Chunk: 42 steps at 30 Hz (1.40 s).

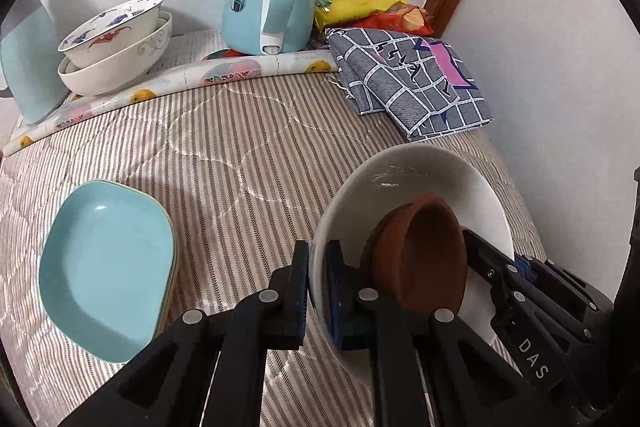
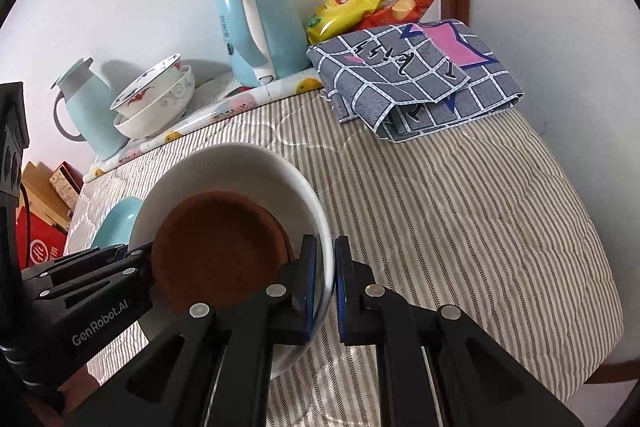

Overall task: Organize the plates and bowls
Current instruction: 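Lift the white bowl with both grippers toward the light-blue plate stack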

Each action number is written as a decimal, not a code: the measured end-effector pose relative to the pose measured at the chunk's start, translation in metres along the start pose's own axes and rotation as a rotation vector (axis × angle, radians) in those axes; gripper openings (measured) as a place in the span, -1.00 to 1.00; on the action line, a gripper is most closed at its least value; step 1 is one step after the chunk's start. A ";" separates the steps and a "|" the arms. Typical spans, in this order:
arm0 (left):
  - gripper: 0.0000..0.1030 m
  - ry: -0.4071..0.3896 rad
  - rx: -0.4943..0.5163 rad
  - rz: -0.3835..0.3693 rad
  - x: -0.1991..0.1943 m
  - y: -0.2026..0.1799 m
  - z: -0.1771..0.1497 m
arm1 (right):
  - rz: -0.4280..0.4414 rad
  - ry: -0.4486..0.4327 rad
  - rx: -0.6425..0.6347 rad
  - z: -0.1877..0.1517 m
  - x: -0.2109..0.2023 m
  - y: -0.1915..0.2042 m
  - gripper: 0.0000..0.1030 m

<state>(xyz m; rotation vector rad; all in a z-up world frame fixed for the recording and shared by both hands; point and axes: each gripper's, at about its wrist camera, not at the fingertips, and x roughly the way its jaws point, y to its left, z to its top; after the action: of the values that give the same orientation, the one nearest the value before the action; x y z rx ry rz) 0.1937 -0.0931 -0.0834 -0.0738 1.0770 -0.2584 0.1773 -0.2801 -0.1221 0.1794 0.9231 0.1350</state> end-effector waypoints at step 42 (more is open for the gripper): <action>-0.83 -0.041 -0.049 0.034 -0.042 0.080 -0.009 | 0.047 -0.022 -0.037 -0.007 -0.004 0.085 -0.83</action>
<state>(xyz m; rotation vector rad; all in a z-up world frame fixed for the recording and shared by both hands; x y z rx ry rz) 0.1810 -0.0052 -0.0660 -0.1040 1.0430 -0.1997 0.1662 -0.1977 -0.1048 0.1683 0.8937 0.1935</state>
